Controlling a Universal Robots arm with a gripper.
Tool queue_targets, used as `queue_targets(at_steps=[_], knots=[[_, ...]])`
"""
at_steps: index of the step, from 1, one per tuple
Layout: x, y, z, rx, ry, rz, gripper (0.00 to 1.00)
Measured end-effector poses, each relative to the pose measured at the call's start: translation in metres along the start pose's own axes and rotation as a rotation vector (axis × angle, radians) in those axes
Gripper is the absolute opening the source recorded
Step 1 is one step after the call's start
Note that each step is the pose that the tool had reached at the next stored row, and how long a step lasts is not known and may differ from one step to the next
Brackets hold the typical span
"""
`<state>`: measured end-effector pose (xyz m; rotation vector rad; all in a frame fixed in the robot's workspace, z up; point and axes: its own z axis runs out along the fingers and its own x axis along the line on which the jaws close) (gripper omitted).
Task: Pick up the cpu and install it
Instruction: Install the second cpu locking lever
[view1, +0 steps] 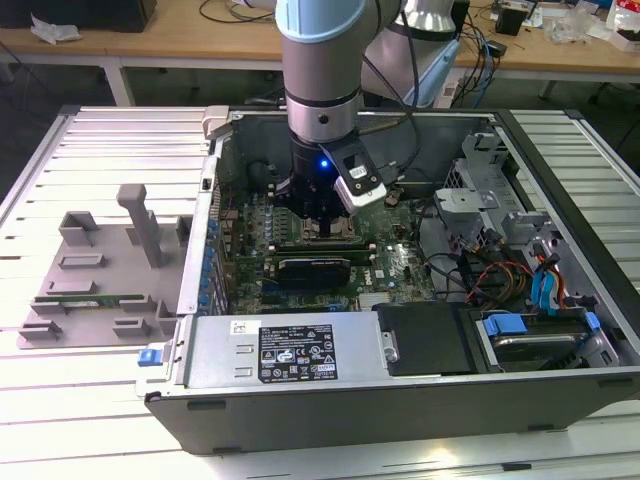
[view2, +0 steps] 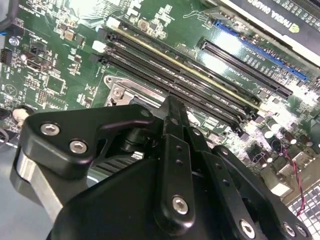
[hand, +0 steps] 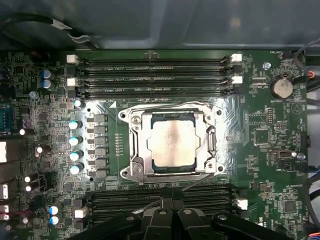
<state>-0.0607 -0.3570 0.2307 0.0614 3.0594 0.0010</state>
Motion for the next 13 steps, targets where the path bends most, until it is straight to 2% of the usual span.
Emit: queue_targets(at_steps=[4, 6, 7, 8, 12, 13], knots=[[0.0004, -0.0001, 0.0011, -0.0002, 0.0006, -0.001, 0.11], [0.0005, -0.0002, 0.0027, -0.0046, 0.0049, -0.058, 0.11], [0.0006, -0.0002, 0.0044, -0.0098, 0.0147, -0.126, 0.11], [0.0007, -0.0002, 0.0046, -0.0112, 0.0176, -0.146, 0.11], [0.0010, -0.0003, 0.0050, -0.0120, 0.0181, -0.151, 0.11], [0.0043, -0.0004, 0.0052, -0.0119, 0.0182, -0.151, 0.11]])
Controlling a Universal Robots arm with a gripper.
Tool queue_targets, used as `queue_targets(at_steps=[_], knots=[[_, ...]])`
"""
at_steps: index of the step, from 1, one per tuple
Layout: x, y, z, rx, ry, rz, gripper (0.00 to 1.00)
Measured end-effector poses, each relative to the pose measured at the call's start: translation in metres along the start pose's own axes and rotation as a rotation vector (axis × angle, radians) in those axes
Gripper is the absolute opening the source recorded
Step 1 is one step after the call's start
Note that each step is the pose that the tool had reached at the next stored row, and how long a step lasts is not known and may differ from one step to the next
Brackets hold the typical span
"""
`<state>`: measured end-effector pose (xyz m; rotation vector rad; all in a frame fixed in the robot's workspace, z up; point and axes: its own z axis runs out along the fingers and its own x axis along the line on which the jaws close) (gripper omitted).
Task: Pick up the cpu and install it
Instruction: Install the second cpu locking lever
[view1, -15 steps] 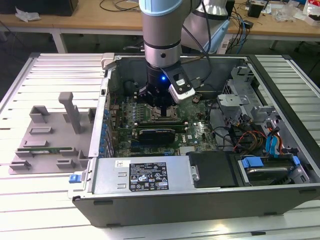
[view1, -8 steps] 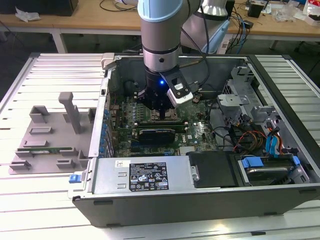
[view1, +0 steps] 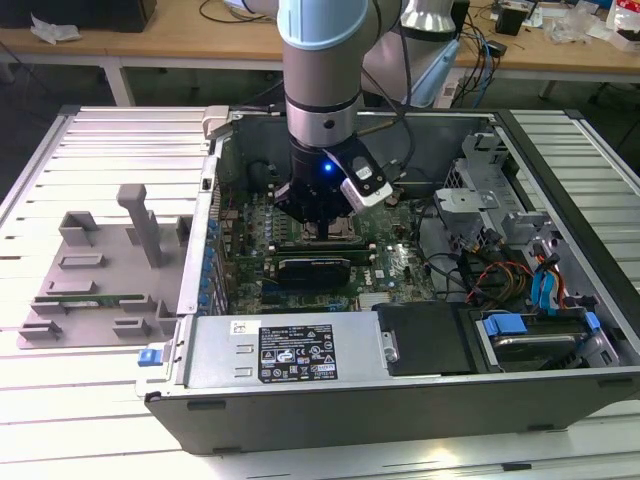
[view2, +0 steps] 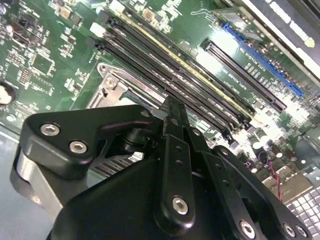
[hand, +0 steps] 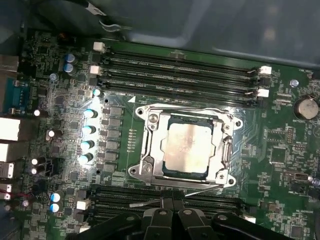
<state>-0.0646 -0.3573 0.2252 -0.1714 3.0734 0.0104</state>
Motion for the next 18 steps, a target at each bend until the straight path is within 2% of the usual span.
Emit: queue_targets(at_steps=[4, 18], knots=[[0.0118, 0.0010, 0.0027, 0.0002, 0.0001, 0.000, 0.11], [0.0129, -0.0005, 0.0042, 0.0001, 0.0001, 0.000, 0.11]])
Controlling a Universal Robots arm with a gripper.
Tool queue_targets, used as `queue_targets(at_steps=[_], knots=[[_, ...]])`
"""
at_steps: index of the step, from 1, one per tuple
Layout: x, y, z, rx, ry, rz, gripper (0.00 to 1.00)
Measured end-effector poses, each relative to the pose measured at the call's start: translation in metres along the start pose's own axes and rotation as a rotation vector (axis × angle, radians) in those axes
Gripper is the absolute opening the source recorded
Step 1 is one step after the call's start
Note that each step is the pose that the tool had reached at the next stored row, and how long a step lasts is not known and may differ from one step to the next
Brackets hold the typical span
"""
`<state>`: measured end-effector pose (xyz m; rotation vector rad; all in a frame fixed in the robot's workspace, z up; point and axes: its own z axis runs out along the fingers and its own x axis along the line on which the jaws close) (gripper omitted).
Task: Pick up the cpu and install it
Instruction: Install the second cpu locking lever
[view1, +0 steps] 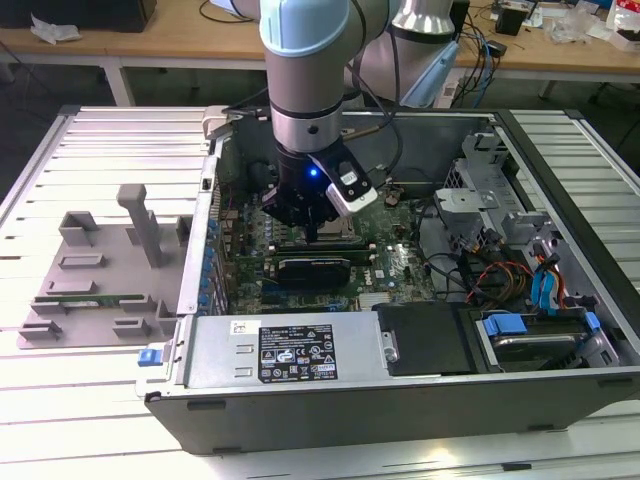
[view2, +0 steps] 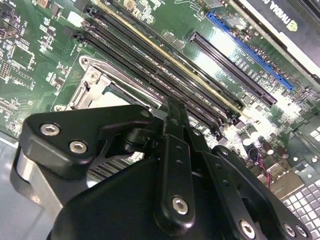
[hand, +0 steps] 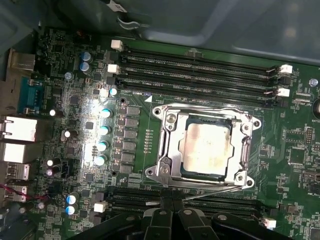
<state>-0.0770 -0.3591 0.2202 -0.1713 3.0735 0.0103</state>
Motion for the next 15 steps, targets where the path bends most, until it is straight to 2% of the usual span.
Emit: queue_targets(at_steps=[5, 12, 15], knots=[[0.0012, 0.0001, 0.0003, -0.0007, -0.0002, 0.000, 0.11], [0.0049, -0.0006, 0.0001, -0.0622, -0.0108, 0.004, 0.11], [0.0051, -0.0023, 0.0001, -0.0642, -0.0110, 0.004, 0.11]])
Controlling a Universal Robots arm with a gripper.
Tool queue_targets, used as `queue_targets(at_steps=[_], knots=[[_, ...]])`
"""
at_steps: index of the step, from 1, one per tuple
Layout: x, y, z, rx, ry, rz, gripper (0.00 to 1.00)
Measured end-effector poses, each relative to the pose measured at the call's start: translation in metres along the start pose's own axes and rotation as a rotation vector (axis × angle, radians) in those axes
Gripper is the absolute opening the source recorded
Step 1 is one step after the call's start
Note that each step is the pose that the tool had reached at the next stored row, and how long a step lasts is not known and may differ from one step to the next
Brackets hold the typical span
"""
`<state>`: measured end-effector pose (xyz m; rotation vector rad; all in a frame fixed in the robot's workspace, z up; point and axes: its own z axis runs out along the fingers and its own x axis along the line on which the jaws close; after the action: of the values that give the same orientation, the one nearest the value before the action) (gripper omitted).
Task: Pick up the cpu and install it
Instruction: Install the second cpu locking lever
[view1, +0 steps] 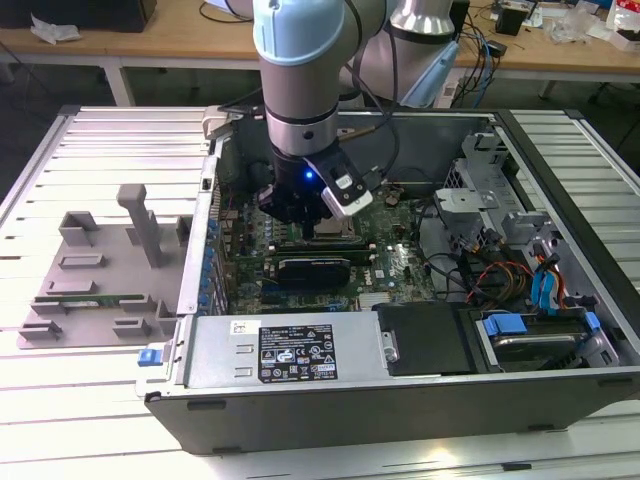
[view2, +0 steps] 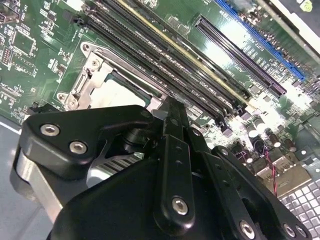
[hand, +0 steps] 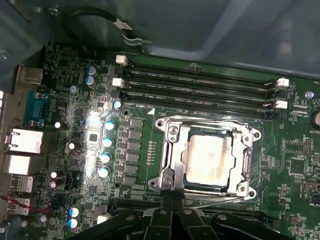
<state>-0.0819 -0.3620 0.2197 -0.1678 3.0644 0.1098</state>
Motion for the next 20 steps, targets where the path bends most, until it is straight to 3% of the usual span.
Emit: queue_targets(at_steps=[3, 11, 14, 15, 20], knots=[[0.0003, -0.0029, -0.0002, -0.0068, -0.0008, 0.000, 0.11], [0.0014, -0.0131, -0.0010, -0.0081, -0.0009, 0.001, 0.11], [0.0029, -0.0132, -0.0004, -0.0291, -0.0034, 0.003, 0.11], [0.0036, -0.0133, 0.0006, -0.0413, -0.0050, 0.007, 0.11], [0.0057, -0.0136, 0.0063, -0.0497, -0.0073, 0.022, 0.11]])
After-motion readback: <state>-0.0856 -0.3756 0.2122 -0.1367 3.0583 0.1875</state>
